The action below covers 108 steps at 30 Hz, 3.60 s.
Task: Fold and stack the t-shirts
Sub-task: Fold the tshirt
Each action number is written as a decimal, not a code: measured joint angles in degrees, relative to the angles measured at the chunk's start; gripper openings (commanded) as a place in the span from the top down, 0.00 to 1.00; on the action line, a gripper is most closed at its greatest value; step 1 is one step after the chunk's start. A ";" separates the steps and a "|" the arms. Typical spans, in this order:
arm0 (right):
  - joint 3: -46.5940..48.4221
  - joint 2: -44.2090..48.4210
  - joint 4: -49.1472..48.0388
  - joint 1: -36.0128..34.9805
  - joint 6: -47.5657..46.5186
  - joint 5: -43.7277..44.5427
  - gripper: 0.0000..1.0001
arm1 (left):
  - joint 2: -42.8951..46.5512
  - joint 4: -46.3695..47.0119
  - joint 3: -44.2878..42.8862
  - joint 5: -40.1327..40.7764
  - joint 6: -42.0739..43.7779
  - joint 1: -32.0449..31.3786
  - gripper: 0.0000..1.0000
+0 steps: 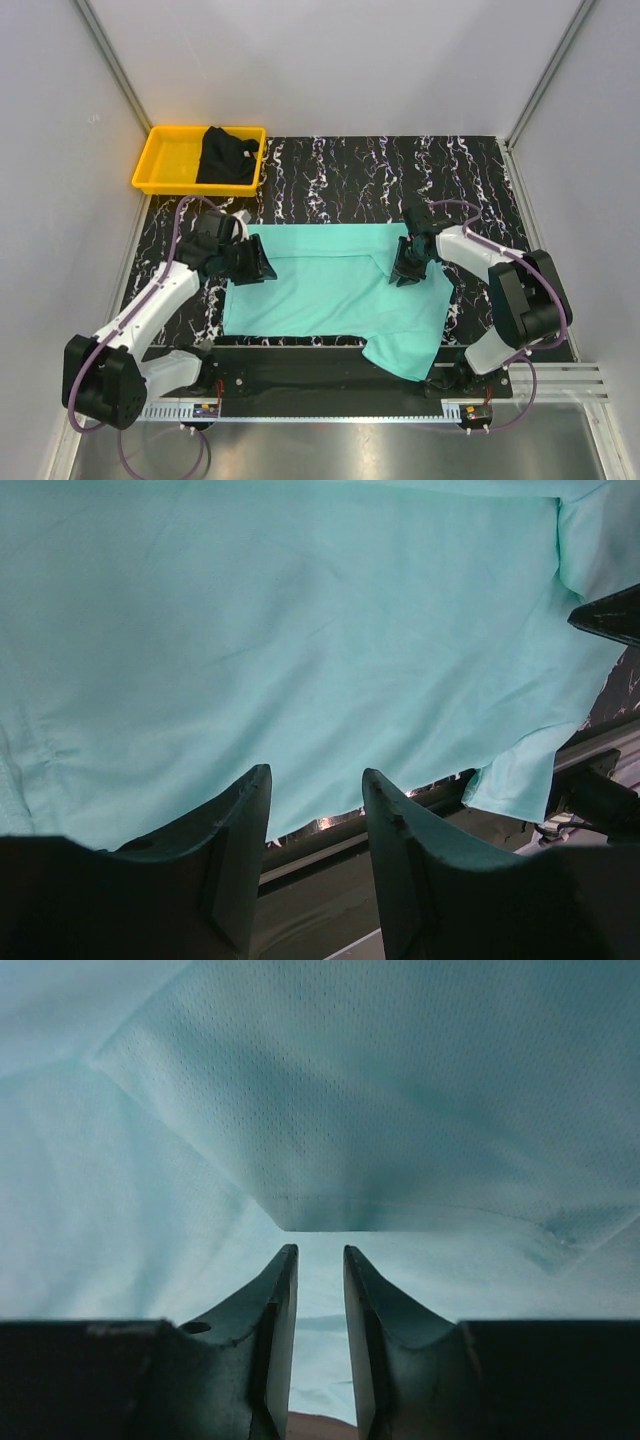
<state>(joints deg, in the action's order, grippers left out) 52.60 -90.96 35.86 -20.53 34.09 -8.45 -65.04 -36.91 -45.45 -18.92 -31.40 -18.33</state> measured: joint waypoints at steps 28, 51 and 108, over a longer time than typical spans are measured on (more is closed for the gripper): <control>28.98 -18.67 0.35 1.60 -9.73 17.44 0.50 | -4.46 -6.80 -8.79 2.49 5.20 0.00 0.53; 27.82 -16.46 0.28 2.64 -17.84 -4.68 0.47 | -7.32 -3.82 -8.39 -1.46 6.16 0.02 0.53; 3.32 -3.78 -8.17 -3.10 11.67 -7.08 0.63 | -8.22 -3.15 -7.52 -4.92 9.16 4.74 0.52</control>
<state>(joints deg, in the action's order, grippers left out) 55.92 -94.74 27.68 -23.64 45.76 -15.53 -73.25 -40.05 -52.97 -23.83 -22.24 -13.58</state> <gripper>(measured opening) 0.228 0.479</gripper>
